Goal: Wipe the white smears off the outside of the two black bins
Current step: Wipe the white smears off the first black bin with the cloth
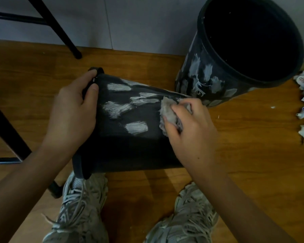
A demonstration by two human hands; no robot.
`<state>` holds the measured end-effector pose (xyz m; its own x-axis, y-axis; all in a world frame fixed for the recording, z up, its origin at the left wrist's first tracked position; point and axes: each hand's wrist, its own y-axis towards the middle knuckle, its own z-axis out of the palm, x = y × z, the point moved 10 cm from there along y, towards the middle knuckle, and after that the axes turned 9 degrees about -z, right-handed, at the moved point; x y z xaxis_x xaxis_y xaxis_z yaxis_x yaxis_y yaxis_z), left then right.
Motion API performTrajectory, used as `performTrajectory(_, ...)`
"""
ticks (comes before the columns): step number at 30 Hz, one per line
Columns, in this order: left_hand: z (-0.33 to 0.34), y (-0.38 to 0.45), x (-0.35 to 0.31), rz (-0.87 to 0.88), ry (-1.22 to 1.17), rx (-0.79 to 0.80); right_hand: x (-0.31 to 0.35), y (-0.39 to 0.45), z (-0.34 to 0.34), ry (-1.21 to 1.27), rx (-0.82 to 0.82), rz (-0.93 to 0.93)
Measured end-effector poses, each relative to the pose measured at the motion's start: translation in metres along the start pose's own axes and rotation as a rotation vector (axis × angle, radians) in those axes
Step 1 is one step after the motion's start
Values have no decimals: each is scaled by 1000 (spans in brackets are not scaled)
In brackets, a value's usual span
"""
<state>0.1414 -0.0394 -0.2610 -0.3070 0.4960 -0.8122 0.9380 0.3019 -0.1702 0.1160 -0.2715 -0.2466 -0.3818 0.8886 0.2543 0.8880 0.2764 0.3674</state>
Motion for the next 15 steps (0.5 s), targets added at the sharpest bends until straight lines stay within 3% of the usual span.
performTrajectory(5,1,-3,1,-9,-19,12,14,-27,-7,48,-39,-131)
performTrajectory(10,1,-4,1,-22,-1,15,4,11,-2,8,-21,-57)
performTrajectory(15,0,-1,-1,-26,4,14,15,-17,-5,49,-97,-92)
